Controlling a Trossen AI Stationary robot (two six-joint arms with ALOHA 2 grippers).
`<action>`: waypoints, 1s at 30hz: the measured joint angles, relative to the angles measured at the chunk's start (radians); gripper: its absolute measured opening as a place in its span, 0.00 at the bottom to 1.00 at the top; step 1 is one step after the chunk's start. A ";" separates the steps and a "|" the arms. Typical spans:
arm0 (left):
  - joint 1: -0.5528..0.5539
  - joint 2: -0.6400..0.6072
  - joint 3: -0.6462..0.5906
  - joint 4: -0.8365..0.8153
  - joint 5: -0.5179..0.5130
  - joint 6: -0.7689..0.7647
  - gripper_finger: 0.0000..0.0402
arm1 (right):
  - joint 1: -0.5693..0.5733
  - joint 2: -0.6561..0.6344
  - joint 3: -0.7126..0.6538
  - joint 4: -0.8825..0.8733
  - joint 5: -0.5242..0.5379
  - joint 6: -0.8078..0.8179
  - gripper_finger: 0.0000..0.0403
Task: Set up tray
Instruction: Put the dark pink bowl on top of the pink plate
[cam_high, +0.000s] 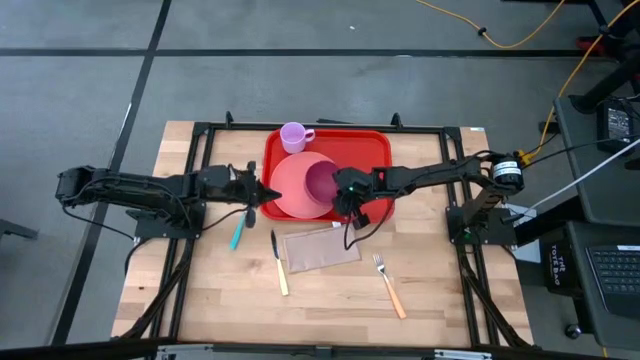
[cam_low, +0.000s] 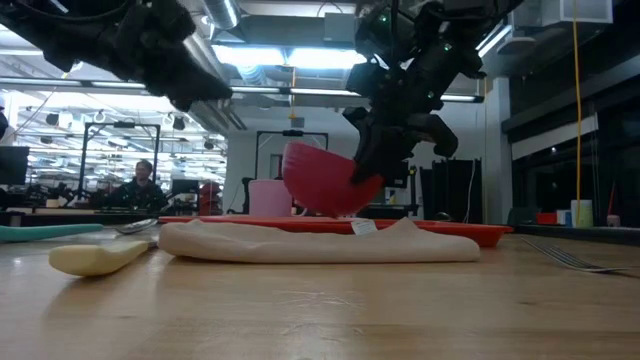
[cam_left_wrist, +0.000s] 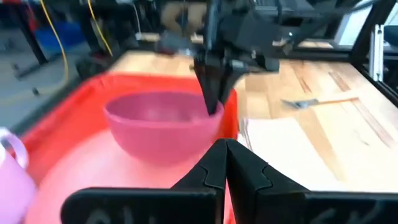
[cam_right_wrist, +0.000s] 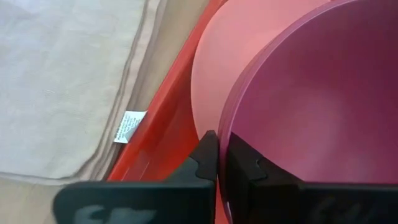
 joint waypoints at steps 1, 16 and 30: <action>0.000 0.000 0.000 -0.019 0.004 -0.015 0.01 | 0.000 0.000 0.000 0.000 0.000 0.000 0.03; 0.000 0.000 0.000 -0.036 0.017 -0.050 0.01 | 0.001 0.019 0.000 0.017 -0.018 0.010 0.03; 0.001 0.000 0.000 -0.035 0.013 -0.050 0.01 | 0.001 0.020 0.000 0.015 -0.018 0.022 0.06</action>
